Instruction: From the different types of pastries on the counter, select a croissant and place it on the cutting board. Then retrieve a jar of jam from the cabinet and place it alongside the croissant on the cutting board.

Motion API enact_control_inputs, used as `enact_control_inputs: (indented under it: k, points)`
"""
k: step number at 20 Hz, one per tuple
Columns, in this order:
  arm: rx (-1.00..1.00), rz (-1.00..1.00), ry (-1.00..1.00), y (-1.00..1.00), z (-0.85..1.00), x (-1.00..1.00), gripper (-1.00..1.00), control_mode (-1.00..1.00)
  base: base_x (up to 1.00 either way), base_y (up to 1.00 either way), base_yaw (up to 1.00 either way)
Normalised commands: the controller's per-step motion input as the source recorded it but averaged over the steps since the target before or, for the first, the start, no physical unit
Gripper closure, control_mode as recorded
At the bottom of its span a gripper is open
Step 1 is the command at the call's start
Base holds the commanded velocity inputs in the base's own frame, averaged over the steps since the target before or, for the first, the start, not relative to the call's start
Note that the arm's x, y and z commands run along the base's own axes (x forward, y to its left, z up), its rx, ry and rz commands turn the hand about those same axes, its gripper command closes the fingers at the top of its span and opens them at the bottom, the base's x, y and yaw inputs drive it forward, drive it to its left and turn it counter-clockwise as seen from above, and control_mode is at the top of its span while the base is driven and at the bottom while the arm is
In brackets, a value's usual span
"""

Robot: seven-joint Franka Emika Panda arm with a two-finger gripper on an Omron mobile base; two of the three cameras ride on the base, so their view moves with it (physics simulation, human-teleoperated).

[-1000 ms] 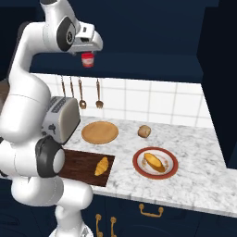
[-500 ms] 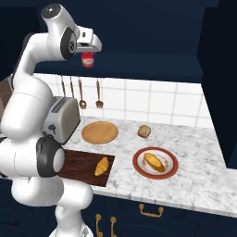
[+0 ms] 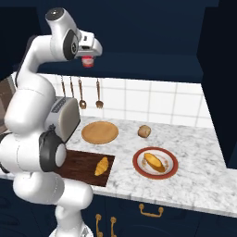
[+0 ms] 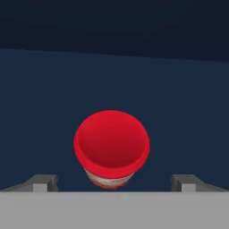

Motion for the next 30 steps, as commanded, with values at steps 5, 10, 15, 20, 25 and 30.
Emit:
enact_control_inputs:
  k: [5,10,15,20,25,30]
  points:
    - [0.01,0.0,0.02,0.0,0.02,0.47,-1.0,-1.0,0.0,0.0,0.0]
    - [0.0,0.0,0.1,0.0,-0.1,0.14,-1.0,-1.0,0.0,0.0,0.0]
    - [0.0,0.0,0.19,0.0,-0.47,0.03,-1.0,-1.0,0.0,0.0,0.0]
    - [0.0,0.0,0.12,0.0,-0.24,0.07,1.0,-1.0,0.0,0.0,0.0]
    - [0.03,0.0,-0.04,0.0,0.4,-0.18,1.0,-1.0,0.0,0.0,0.0]
    - [0.13,0.0,-0.09,-0.02,0.41,-0.99,1.0,-1.0,0.0,0.0,0.0]
